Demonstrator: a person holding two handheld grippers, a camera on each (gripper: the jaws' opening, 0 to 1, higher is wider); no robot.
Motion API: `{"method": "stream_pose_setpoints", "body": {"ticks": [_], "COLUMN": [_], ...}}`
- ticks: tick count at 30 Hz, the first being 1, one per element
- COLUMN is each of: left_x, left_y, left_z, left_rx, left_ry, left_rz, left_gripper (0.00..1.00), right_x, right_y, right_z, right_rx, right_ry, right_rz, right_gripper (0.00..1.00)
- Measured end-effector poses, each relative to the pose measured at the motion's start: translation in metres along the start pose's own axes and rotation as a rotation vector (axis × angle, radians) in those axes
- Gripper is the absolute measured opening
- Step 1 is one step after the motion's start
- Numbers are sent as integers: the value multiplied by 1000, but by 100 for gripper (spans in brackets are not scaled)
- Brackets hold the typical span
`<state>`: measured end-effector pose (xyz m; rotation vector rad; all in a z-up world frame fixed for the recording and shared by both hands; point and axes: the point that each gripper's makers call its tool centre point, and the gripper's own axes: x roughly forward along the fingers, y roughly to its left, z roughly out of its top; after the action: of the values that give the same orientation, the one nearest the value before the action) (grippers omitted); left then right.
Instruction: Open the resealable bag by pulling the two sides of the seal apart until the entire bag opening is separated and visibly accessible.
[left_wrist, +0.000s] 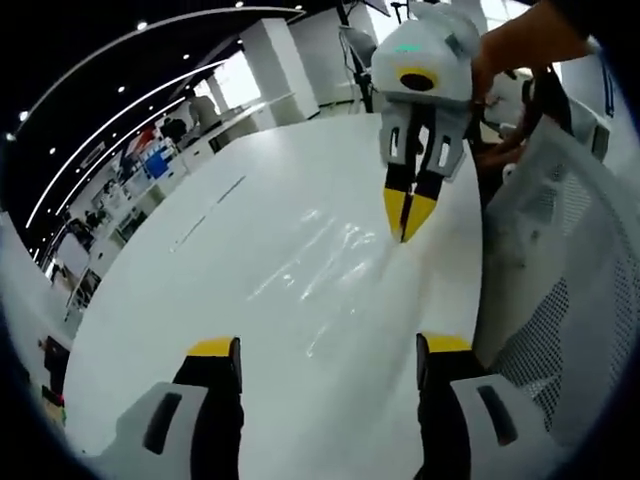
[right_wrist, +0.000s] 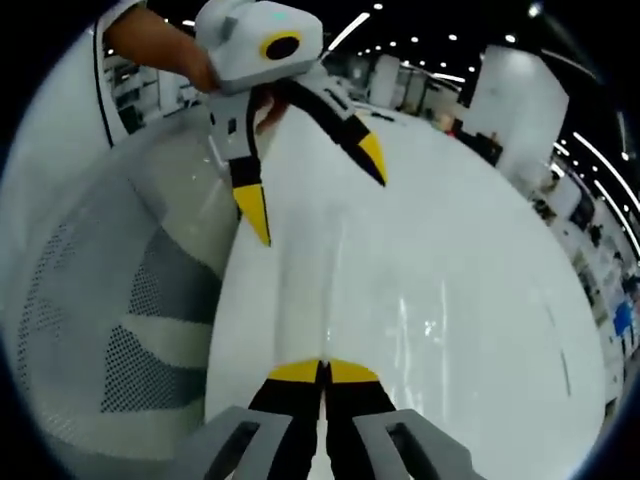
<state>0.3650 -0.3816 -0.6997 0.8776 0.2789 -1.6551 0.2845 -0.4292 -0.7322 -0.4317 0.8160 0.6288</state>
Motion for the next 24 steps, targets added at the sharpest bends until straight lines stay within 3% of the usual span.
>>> {"method": "stream_pose_setpoints", "body": {"ticks": [12, 24], "left_x": [0, -1], "left_y": [-7, -8], "left_z": [5, 0], "left_rx": [76, 211], "left_ry": [-8, 1], "left_rz": [-14, -33], "left_gripper": [64, 42], "right_x": [-3, -7], "right_y": [11, 13], "right_z": [4, 10], "right_rx": [-7, 28], "right_ry": [-10, -23], "right_rz": [56, 101], "right_gripper": [0, 0]}}
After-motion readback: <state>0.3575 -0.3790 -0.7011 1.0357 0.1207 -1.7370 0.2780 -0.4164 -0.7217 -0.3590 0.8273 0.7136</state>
